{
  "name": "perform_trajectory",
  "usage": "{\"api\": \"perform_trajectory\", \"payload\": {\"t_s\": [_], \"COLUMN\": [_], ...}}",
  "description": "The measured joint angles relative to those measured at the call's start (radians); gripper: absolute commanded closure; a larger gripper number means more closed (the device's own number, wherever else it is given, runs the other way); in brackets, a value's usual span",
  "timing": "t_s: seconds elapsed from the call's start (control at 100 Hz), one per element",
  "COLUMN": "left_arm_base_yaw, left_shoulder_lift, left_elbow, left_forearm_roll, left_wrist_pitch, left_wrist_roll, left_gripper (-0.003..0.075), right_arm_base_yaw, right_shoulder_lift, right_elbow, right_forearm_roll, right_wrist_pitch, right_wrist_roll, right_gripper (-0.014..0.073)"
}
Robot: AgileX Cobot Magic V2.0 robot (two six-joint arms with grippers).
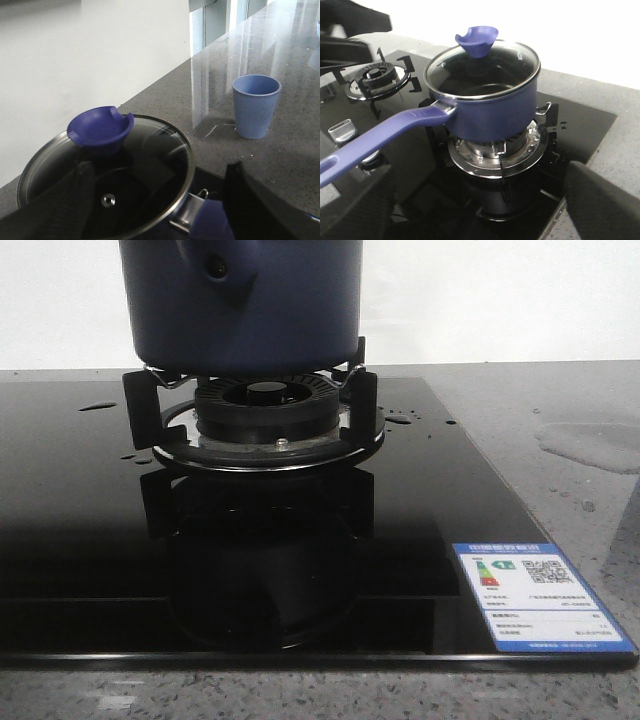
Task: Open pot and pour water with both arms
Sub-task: 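Close the left gripper on the purple knob of the glass pot lid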
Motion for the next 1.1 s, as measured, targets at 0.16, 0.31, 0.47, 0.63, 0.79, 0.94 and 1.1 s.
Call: {"api": "perform_trajectory", "payload": {"t_s": [0.16,0.31,0.47,0.63,0.79,0.94,1.1], "left_arm_base_yaw": [-0.002,-0.002,-0.027,-0.063,-0.079,-0.079,-0.079], "left_shoulder_lift": [0.155,0.286,0.373,0.423,0.462,0.496,0.497], "left_elbow": [-0.123,-0.21,-0.253,-0.271,-0.274,-0.276,-0.276], "left_forearm_roll": [-0.03,-0.032,-0.032,-0.049,-0.121,-0.173,-0.219], "left_wrist_pitch": [0.011,0.019,0.021,0.021,0.021,0.017,0.017], "left_wrist_roll": [0.033,0.037,0.048,0.128,0.168,0.172,0.172], "left_gripper": [0.0154,0.0088,0.0088,0.0089,0.009,0.0123,0.0251], "right_arm_base_yaw": [0.0,0.0,0.0,0.0,0.0,0.0,0.0], "right_shoulder_lift": [0.0,0.0,0.0,0.0,0.0,0.0,0.0], "right_elbow": [0.0,0.0,0.0,0.0,0.0,0.0,0.0], "right_forearm_roll": [0.002,0.002,0.002,0.002,0.002,0.002,0.002], "right_wrist_pitch": [-0.009,-0.013,-0.02,-0.024,-0.025,-0.025,-0.025], "right_wrist_roll": [0.0,-0.002,-0.002,-0.002,-0.002,-0.002,-0.002], "right_gripper": [-0.003,-0.003,-0.003,-0.003,-0.003,-0.003,-0.003]}}
